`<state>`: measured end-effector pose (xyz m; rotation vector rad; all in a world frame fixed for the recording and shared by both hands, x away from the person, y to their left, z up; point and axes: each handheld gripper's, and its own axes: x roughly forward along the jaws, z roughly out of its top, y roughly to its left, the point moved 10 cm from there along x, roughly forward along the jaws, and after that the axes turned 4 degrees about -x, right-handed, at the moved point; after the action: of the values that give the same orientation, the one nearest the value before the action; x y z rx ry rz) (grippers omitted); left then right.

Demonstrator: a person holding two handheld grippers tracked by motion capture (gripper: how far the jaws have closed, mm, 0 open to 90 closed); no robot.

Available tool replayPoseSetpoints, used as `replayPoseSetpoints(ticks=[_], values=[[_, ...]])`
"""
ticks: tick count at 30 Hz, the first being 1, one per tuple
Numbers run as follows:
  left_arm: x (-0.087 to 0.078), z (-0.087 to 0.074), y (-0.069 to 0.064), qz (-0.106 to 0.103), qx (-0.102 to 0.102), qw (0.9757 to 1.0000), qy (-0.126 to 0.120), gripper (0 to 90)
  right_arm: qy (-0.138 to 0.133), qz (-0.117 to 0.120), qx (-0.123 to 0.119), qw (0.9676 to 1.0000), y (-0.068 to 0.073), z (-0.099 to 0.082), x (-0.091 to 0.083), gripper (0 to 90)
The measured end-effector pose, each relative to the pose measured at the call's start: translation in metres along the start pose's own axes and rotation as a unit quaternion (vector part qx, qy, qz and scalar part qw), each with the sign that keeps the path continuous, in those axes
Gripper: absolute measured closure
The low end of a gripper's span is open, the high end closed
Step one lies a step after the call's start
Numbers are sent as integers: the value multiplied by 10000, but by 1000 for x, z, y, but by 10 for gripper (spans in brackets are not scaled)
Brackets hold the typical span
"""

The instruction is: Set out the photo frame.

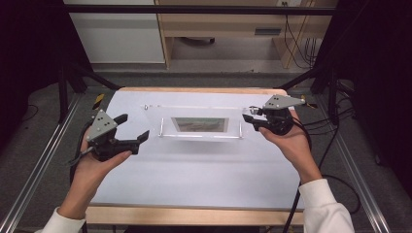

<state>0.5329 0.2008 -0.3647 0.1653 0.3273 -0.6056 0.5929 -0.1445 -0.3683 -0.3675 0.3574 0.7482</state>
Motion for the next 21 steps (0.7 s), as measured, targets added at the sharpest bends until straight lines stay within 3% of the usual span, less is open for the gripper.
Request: replayPoseSetpoints(ticks=[4, 13, 21], values=[[7, -32, 8, 21, -131, 9995, 270, 115, -29, -46, 47, 10000, -8, 4, 6, 604], [17, -81, 22, 79, -321, 9972, 676, 112, 14, -72, 237, 9997, -23, 10, 17, 596], [17, -103, 29, 76, -529, 9949, 854, 109, -49, -119, 430, 9990, -35, 14, 27, 589]])
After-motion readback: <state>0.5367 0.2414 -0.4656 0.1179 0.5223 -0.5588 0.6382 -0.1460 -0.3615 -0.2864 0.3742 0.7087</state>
